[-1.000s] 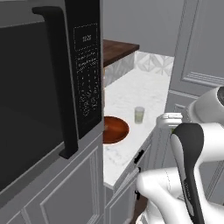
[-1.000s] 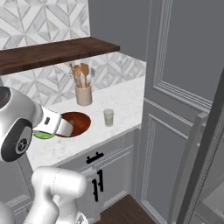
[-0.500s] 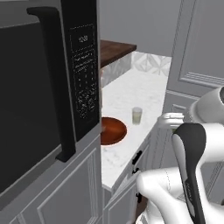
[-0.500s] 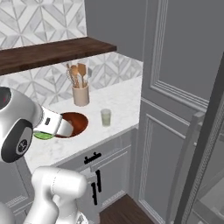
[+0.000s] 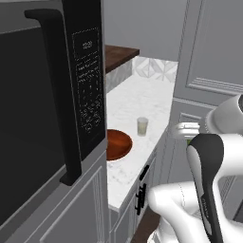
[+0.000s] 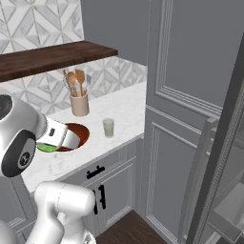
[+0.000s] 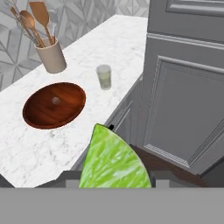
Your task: Grab a lemon wedge from the fridge and one ice cube from the ice bowl, and put them in the glass of lemonade.
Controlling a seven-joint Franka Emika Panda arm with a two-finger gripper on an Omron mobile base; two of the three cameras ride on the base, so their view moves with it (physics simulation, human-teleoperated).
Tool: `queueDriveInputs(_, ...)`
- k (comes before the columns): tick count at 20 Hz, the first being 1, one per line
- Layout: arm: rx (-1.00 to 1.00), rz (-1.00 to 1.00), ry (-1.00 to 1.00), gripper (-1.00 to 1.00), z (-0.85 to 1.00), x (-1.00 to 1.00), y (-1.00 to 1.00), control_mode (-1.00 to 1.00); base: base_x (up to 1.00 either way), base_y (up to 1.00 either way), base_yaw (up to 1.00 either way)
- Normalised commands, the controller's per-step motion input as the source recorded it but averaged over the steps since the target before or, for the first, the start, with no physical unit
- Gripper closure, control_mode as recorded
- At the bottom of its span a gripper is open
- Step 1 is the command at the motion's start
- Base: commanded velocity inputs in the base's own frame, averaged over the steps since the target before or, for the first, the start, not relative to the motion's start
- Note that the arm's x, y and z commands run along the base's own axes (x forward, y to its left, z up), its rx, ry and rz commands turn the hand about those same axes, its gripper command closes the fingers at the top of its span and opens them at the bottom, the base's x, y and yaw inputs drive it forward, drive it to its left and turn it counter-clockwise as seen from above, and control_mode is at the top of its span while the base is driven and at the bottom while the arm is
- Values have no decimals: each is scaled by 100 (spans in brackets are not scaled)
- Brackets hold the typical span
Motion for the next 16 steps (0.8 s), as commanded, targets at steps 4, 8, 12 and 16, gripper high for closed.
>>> queueDriveInputs(4,0,0,0,100,0,0,0,100,74,0,-23)
queueDriveInputs(8,0,0,0,100,0,0,0,100,2,-2,-1)
queueDriveInputs(12,0,0,0,100,0,0,0,100,0,0,0)
queueDriveInputs(16,0,1,2,100,0,15,0,-100,11,0,0)
